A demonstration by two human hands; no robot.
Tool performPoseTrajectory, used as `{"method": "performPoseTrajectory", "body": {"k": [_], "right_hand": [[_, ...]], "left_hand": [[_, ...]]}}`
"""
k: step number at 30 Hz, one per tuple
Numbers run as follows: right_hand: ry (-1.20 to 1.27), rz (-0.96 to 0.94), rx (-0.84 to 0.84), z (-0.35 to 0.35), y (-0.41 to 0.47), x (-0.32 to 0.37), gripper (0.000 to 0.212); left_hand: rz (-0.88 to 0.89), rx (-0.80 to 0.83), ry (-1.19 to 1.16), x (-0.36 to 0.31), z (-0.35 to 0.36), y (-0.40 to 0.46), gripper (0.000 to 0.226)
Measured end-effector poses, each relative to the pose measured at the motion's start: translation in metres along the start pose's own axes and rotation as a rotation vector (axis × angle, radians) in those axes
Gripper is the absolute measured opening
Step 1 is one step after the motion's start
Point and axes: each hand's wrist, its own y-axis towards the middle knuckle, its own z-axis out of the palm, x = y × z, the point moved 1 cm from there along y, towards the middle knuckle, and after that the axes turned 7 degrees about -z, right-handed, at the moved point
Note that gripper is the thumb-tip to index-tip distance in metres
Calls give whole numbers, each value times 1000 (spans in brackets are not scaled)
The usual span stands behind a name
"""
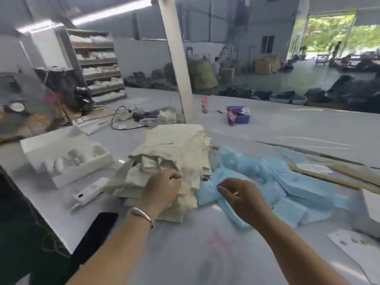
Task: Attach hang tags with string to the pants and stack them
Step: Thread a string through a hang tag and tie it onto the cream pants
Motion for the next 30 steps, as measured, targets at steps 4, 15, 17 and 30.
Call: {"method": "performPoseTrajectory", "body": {"k": [4, 15, 17, 30], "right_hand": [[15, 23, 55, 62, 79, 29, 13], [69, 278, 26, 142, 185, -1, 30], [272, 384, -77, 142, 199, -4, 33], [1246, 593, -99, 142, 255, 13, 38]], "left_hand": [[101, -181, 213, 51, -32, 88, 36], [389, 78, 382, 65, -3, 219, 47], [290, 41, 239, 57, -20, 229, 39], [281, 987, 37, 60, -57, 152, 80]]}}
